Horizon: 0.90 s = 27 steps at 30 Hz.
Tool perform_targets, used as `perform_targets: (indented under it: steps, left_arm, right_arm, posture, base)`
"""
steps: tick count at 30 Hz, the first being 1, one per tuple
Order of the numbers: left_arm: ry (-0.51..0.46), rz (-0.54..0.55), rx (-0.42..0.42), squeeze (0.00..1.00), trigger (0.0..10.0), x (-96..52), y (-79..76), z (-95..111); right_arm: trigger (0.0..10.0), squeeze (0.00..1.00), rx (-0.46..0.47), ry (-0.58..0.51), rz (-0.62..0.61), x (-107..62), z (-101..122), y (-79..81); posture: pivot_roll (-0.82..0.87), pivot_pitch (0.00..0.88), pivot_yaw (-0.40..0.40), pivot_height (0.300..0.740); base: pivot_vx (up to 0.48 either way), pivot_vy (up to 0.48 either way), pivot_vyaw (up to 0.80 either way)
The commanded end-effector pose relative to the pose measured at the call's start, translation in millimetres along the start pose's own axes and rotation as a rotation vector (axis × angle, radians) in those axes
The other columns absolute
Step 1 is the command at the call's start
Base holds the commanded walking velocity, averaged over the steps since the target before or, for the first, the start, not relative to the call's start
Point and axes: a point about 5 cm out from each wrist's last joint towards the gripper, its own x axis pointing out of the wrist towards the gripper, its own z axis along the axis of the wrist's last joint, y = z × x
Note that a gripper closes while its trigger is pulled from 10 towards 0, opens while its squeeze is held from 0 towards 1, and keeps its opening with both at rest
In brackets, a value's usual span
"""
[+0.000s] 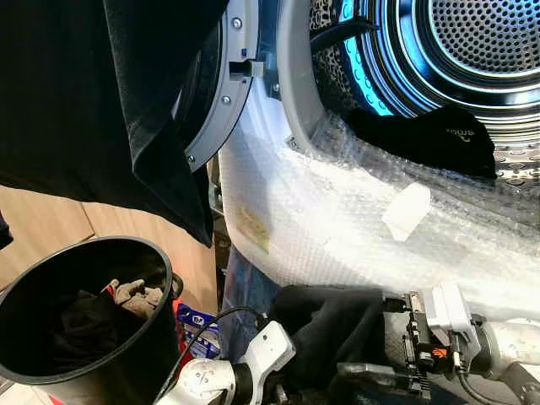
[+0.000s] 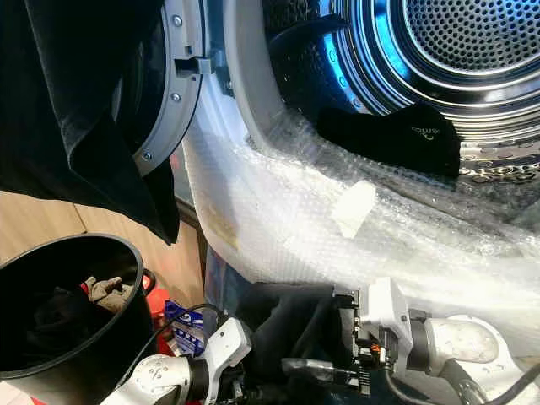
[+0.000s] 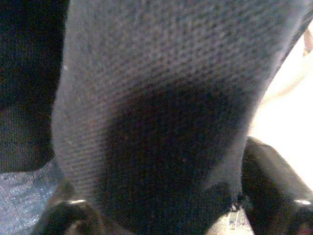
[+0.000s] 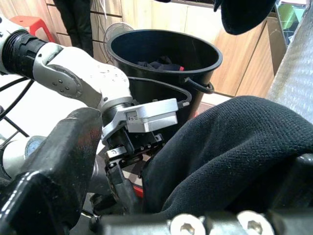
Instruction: Clothes washing
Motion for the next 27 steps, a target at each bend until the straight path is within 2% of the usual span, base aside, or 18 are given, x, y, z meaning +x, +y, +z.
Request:
perform_targets:
  steps: [1,16,23,27]
  left_arm:
    - [-0.010,-0.001,0.018,0.00,0.0,3.3,0.9,4]
    - [-0.133,0.005,0.049,0.00,0.0,3.3,6.9,34]
    - [-0.115,-0.041,0.055,0.00,0.0,1.8,1.0,33]
    - [-0.079,-0.083,0.053,0.00,0.0,-6.6,-8.8,29]
  right_arm:
    - [10.0,1.00,-0.108,-0.030,-0.004,-3.8,24,-2.8]
    - [10.0,1.00,-0.100,-0.038,-0.005,0.0,23,-3.7]
    - [10.0,1.00,-0.092,-0.021,-0.013,-0.8,18,-3.7]
    - [10.0,1.00,-0.080,-0.009,-0.013,-1.7,13,-1.8]
  posture:
    - [0.01,0.000,-0.088,0.740]
    - [0.01,0.000,-0.083,0.740]
    - [0.01,0.000,-0.082,0.740]
    - [0.02,0.000,-0.075,0.740]
  base:
    - [0.000,0.000,0.00]
    - [0.000,0.000,0.00]
    - [0.000,0.000,0.00]
    - [0.000,0.000,0.00]
